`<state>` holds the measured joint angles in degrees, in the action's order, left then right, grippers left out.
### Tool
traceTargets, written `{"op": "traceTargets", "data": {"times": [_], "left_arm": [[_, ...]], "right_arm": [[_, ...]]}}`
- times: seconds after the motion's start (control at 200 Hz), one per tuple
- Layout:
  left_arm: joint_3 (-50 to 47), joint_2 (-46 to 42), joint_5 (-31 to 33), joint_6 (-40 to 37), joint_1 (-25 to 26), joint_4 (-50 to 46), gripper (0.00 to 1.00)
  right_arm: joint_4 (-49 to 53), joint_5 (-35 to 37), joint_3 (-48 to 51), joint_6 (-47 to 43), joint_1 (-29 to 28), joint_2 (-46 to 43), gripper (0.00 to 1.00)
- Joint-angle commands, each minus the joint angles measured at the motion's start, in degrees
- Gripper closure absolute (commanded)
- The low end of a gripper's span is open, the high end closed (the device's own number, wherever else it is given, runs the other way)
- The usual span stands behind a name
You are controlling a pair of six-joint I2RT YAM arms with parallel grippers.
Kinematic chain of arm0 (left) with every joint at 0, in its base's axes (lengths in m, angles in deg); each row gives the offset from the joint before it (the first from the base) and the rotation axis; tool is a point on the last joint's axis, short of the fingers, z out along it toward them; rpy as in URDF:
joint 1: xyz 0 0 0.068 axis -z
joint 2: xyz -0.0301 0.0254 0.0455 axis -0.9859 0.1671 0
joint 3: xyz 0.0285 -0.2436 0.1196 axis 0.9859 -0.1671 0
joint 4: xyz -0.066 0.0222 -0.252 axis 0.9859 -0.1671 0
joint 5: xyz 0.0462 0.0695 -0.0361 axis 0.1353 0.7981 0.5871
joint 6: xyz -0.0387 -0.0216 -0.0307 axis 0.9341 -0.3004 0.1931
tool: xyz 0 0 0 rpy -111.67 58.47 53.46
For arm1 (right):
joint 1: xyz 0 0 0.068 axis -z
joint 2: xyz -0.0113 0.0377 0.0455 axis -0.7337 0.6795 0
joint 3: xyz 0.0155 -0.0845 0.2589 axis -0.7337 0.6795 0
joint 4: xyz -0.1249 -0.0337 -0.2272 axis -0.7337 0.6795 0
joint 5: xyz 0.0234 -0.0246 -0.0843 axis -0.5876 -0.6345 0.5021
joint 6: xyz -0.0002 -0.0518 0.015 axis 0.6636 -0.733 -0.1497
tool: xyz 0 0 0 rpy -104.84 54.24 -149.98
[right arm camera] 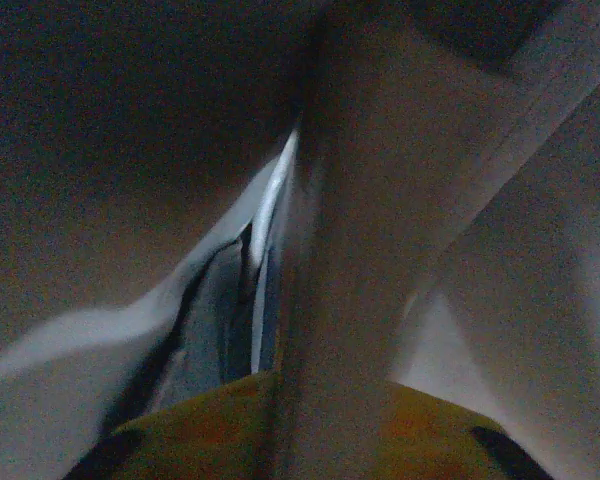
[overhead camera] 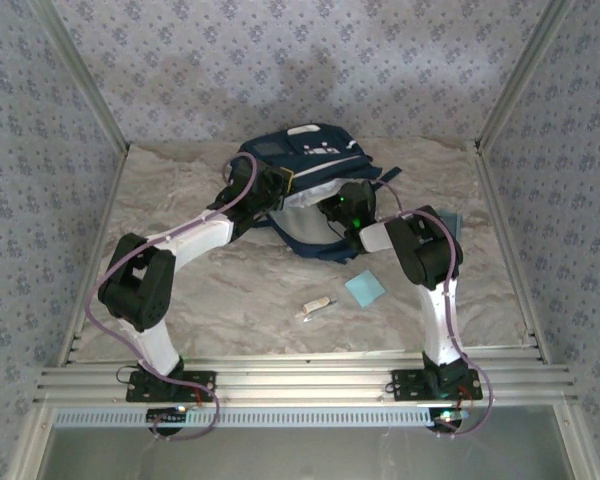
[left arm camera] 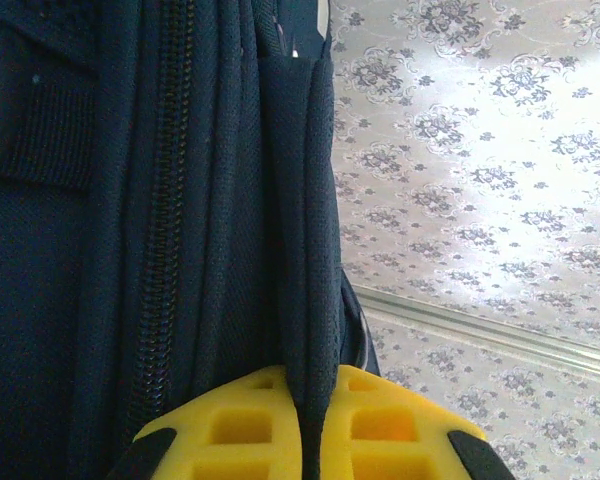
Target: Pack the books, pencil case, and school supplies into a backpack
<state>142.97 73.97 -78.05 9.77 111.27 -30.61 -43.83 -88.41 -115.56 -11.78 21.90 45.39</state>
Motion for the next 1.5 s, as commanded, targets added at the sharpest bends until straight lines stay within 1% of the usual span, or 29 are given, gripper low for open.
{"op": "traceTargets", "data": {"times": [0.0,0.04,0.1,0.26,0.395,0.545,0.685,0.76,0.84,0.964,1.074,1.104,1.139,1.239,1.254,1.279,1.319,1.334,1.359,1.389,1.429,1.464,1.494], "left_arm": [[-0.5,-4.4,1.4,0.6,-1.0,7.2,1.0],[-0.8,-4.6,1.6,0.6,-1.5,7.2,1.0],[-1.3,-4.7,1.8,0.5,-2.2,7.2,1.0],[-1.7,-5.2,1.9,-0.4,-4.0,6.2,1.0],[-2.2,-5.6,2.3,-0.7,-5.2,6.0,1.0],[-2.1,-5.5,2.1,-1.2,-5.8,5.5,1.0],[-2.3,-5.7,0.7,-2.3,-6.7,4.5,1.0],[-3.0,-6.0,-1.0,-2.7,-7.3,4.0,1.0],[-4.5,-6.7,-2.5,-3.3,-7.7,3.8,1.0],[-6.1,-8.7,-4.7,-6.3,-9.3,1.1,1.0],[-7.2,-11.2,-7.5,-11.0,-13.2,-3.6,1.0],[-6.9,-11.7,-8.4,-12.9,-14.4,-5.5,1.0],[-6.2,-12.1,-9.6,-15.5,-16.1,-8.8,1.0],[-3.4,-12.3,-12.6,-23.5,-20.5,-18.0,1.0],[-3.1,-12.2,-13.2,-24.6,-21.1,-19.3,0.98],[-2.4,-12.0,-14.0,-26.6,-21.9,-21.1,0.92],[-1.3,-11.8,-15.2,-29.4,-23.2,-24.2,0.75],[-0.9,-11.7,-15.5,-30.3,-23.7,-25.6,0.64],[-0.4,-11.7,-15.8,-31.6,-24.3,-27.9,0.5],[-0.1,-11.8,-16.0,-33.0,-24.9,-30.2,0.39],[0.0,-12.3,-15.5,-34.9,-25.6,-32.6,0.33],[-0.1,-12.9,-14.7,-36.4,-26.0,-34.5,0.29],[-0.2,-13.6,-14.1,-37.6,-26.5,-36.0,0.28]], "right_arm": [[1.9,1.1,-0.2,-1.1,0.7,-3.4,0.51],[3.2,1.3,1.4,-1.1,0.8,-4.7,0.44],[4.8,1.0,3.7,-1.2,1.2,-6.7,0.39],[10.4,-1.5,10.6,0.0,2.5,-12.8,0.33],[15.7,-2.8,17.3,-0.8,4.2,-20.2,0.3],[28.6,-4.1,22.1,-7.2,6.2,-32.4,0.29],[44.9,-3.6,23.0,-16.7,8.0,-44.1,0.29],[52.3,-3.1,22.1,-22.6,9.5,-48.6,0.29],[58.6,-2.6,20.5,-28.3,10.9,-51.2,0.29],[62.5,-5.5,18.1,-33.5,14.5,-51.4,0.31],[64.1,-8.8,15.9,-37.3,17.3,-49.4,0.42],[64.5,-10.2,15.0,-40.4,17.9,-48.5,0.45],[65.2,-11.4,13.7,-42.4,18.4,-47.3,0.48],[66.8,-14.8,10.6,-46.7,18.9,-43.1,0.54],[66.8,-15.0,10.2,-47.0,18.8,-42.4,0.54],[66.6,-15.4,9.8,-47.4,18.5,-41.5,0.54],[66.1,-15.4,9.1,-48.0,17.5,-39.9,0.54],[66.0,-15.3,8.8,-48.1,17.2,-39.3,0.54],[65.8,-15.1,8.4,-48.4,16.4,-38.4,0.53],[65.3,-15.0,7.8,-48.4,15.5,-37.4,0.51],[64.6,-14.5,7.0,-48.5,14.4,-35.9,0.49],[64.1,-14.0,6.2,-48.4,13.4,-34.6,0.47],[63.5,-13.8,5.4,-48.4,12.7,-33.4,0.46]]}}
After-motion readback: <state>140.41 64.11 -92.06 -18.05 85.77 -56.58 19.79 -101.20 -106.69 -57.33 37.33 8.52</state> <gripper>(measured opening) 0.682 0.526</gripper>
